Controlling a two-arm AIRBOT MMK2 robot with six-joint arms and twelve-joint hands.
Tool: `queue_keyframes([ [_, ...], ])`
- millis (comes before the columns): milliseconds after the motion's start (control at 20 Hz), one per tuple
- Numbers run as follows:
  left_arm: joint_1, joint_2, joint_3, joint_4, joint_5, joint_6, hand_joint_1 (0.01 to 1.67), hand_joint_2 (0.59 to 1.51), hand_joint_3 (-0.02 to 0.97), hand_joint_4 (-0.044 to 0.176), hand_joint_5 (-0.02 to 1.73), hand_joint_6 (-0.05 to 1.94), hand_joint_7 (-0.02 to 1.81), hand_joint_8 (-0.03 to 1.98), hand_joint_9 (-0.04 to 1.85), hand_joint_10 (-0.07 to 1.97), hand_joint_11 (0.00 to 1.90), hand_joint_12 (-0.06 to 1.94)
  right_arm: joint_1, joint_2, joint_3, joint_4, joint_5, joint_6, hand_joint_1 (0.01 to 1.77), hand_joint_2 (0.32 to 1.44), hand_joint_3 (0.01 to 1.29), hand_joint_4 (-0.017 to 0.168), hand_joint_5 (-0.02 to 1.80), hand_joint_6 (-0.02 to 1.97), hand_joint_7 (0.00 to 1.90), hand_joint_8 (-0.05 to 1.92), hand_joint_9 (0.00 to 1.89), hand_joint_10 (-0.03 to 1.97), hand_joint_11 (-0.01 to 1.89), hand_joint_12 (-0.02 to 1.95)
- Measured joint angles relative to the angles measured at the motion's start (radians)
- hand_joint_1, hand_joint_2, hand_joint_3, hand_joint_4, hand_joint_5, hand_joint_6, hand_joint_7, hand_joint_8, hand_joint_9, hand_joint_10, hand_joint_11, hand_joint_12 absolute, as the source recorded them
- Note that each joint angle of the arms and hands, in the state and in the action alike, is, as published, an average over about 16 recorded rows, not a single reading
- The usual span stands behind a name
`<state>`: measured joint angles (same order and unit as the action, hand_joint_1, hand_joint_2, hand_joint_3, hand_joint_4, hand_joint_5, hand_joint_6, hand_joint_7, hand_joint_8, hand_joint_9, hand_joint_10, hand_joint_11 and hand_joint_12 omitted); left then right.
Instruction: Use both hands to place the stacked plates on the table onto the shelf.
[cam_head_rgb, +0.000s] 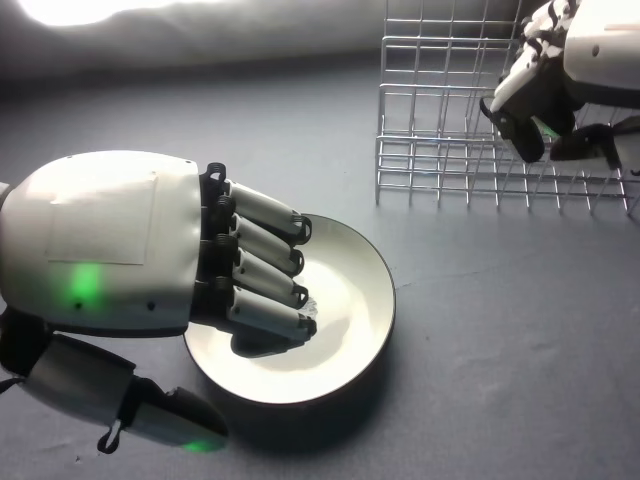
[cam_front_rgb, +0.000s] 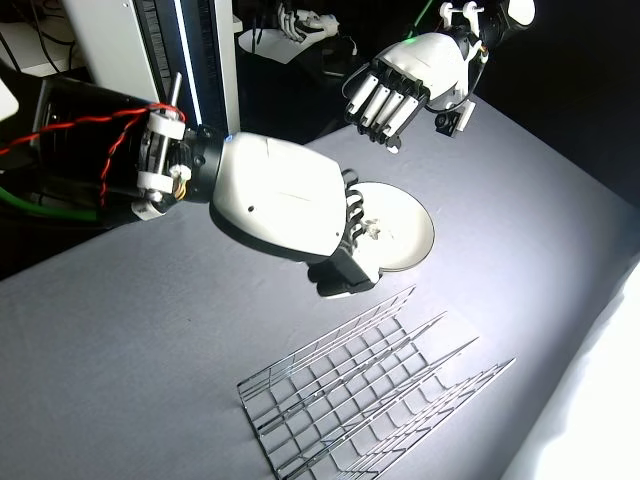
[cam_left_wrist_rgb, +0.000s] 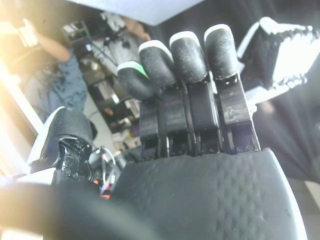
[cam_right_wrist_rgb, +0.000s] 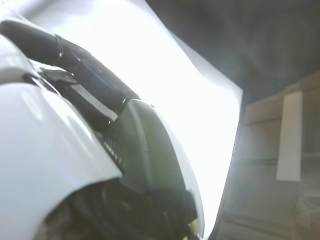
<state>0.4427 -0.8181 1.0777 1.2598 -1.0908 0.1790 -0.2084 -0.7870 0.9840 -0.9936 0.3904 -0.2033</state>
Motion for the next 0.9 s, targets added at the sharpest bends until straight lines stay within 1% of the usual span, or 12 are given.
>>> queue_keyframes([
  [200,-0.011,0.0,0.001,0.019,-0.002,-0.012,0.04,1.115,0.12,0.002,0.15,0.56,0.2,0.52,0.19,0.51,0.13,0.5,-0.006,0.002,0.0,-0.001,0.009,-0.022,0.42,1.19,0.03,0.003,0.3,0.33,0.31,0.43,0.26,0.53,0.17,0.71],
  [400,-0.029,0.0,0.003,0.043,-0.002,-0.035,0.03,1.111,0.11,0.002,0.11,0.41,0.15,0.38,0.15,0.38,0.1,0.37,-0.007,0.004,0.0,0.016,0.013,-0.046,0.32,1.2,0.03,0.004,0.25,0.25,0.25,0.32,0.21,0.39,0.13,0.59],
  [450,-0.034,0.001,0.003,0.053,-0.002,-0.043,0.03,1.106,0.11,0.002,0.09,0.34,0.13,0.31,0.12,0.32,0.08,0.3,-0.008,0.005,0.0,0.02,0.016,-0.052,0.28,1.2,0.03,0.004,0.22,0.21,0.22,0.27,0.18,0.33,0.11,0.52],
  [550,-0.046,0.006,0.003,0.077,-0.002,-0.064,0.03,1.087,0.109,0.002,0.03,0.13,0.04,0.12,0.04,0.12,0.03,0.11,-0.01,0.004,0.001,0.033,0.028,-0.069,0.14,1.21,0.02,0.004,0.14,0.08,0.13,0.11,0.09,0.15,0.03,0.34],
  [600,-0.052,0.009,0.005,0.088,-0.004,-0.077,0.02,1.091,0.095,0.002,0.02,0.05,0.02,0.04,0.02,0.04,0.02,0.04,-0.011,0.001,0.004,0.039,0.037,-0.078,0.09,1.21,0.02,0.004,0.12,0.04,0.11,0.05,0.07,0.08,0.02,0.27],
  [700,-0.063,0.014,0.008,0.116,-0.008,-0.108,0.02,1.106,0.076,0.001,0.02,-0.01,0.02,-0.01,0.02,0.0,0.01,-0.01,-0.015,-0.007,0.011,0.053,0.056,-0.093,0.04,1.21,0.01,0.004,0.12,0.03,0.1,0.01,0.07,0.02,0.01,0.23],
  [900,-0.08,0.022,0.02,0.18,-0.026,-0.171,0.02,1.13,0.065,0.0,0.02,-0.01,0.02,-0.02,0.02,0.0,0.01,-0.01,-0.026,-0.027,0.036,0.083,0.108,-0.113,0.07,1.22,0.01,0.004,0.14,0.03,0.12,0.02,0.09,0.02,0.02,0.28],
])
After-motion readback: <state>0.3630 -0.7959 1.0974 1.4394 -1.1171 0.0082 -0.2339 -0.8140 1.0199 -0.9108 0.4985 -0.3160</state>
